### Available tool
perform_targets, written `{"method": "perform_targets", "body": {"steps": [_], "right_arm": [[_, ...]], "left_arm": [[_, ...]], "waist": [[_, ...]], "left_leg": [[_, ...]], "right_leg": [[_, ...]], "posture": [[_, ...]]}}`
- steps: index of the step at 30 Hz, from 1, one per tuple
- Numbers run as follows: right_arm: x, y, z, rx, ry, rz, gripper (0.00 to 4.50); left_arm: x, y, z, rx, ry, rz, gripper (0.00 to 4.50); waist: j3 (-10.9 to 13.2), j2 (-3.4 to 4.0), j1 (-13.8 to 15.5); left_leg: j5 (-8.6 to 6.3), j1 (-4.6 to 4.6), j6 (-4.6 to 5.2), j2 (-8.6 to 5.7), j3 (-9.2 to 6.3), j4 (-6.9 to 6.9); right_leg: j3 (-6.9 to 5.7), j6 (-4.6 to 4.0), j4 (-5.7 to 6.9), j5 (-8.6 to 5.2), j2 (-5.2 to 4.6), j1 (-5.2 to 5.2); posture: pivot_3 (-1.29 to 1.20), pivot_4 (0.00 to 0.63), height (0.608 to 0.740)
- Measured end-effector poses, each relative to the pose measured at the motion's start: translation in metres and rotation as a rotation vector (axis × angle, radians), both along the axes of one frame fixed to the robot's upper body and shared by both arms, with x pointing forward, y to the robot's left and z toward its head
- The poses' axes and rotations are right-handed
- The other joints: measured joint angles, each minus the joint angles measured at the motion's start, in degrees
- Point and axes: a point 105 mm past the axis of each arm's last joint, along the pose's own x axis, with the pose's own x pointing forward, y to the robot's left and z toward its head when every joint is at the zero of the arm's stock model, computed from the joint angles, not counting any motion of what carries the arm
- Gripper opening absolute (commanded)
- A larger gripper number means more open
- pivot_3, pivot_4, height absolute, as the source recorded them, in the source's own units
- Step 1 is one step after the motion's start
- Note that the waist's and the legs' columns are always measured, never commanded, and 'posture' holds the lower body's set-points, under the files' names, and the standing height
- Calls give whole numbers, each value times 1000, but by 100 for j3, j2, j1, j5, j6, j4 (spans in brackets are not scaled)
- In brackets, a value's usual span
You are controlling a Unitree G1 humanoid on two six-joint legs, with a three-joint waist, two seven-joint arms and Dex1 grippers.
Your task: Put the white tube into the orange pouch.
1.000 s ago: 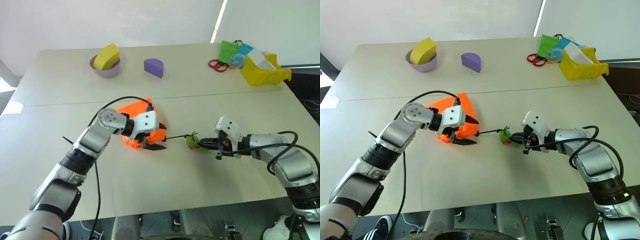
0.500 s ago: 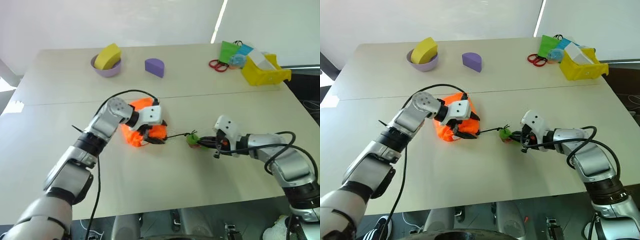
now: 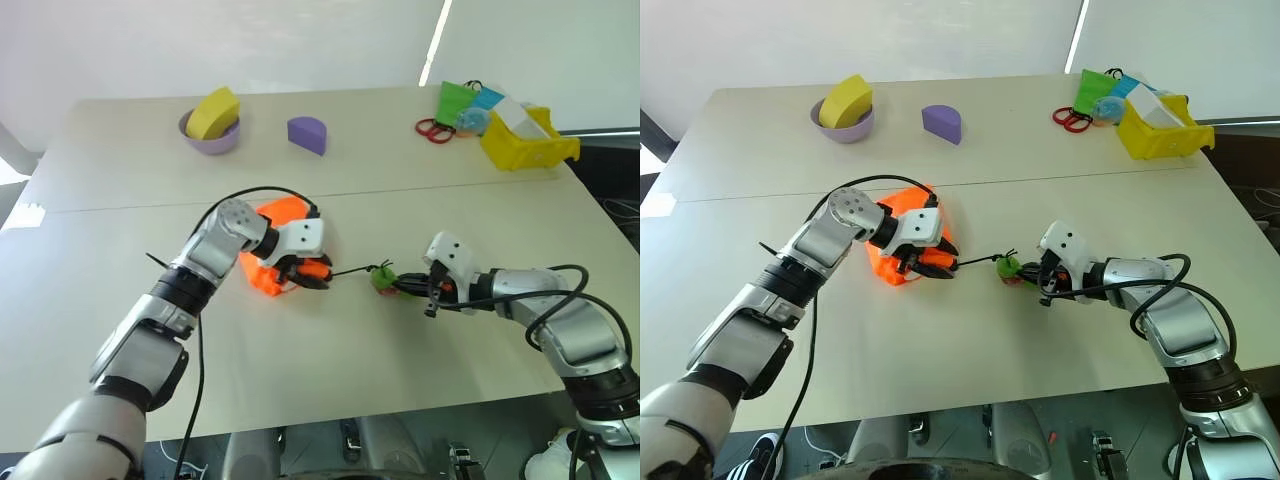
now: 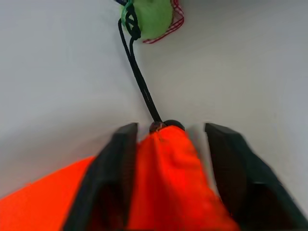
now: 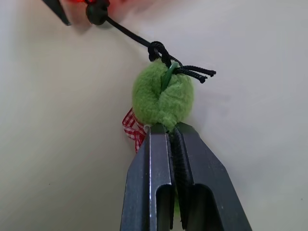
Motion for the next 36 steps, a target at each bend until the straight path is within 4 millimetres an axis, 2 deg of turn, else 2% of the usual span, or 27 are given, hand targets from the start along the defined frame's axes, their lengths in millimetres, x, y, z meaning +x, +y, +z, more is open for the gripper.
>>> {"method": "perform_targets", "body": {"steps": [1,13,14,15,19,36], "right_arm": [[0,0,0,0,0,0,0],[0,0,0,-2,-4,-1,0],[0,0,0,-3,-6,-3,0],[0,0,0,-4,-7,-4,0],[1,0,0,-6,-9,-5,0],[1,2,-1,-2,-13,-9,0]], "left_arm": [[-1,-1,0,-1,-2,-3,516],[-1,-3,2,13,-35,-14,516],[0,-4,2,3,-44,-10,1077],[1,-5,1,-2,-50,-4,1353],[-2,-4,1,-7,-35,-16,3327],[-3,-5,-1,9,-119,-73,3327]], "waist": [[0,0,-1],[-1,0,3],[-1,1,5],[-1,0,5],[-1,1,-2],[-1,1,1]], "left_leg": [[0,0,0,0,0,-1],[0,1,0,0,0,2],[0,1,0,0,0,3],[0,1,0,0,0,4],[0,1,0,0,0,4],[0,1,0,0,2,5]], "right_leg": [[0,0,0,0,0,0],[0,1,3,1,1,1],[0,1,3,1,1,1],[0,2,3,1,1,1],[0,2,4,1,0,1],[0,2,5,2,1,1]], "posture": [[0,150,734],[0,150,734],[0,150,734],[0,150,734],[0,150,734],[0,150,734]]}}
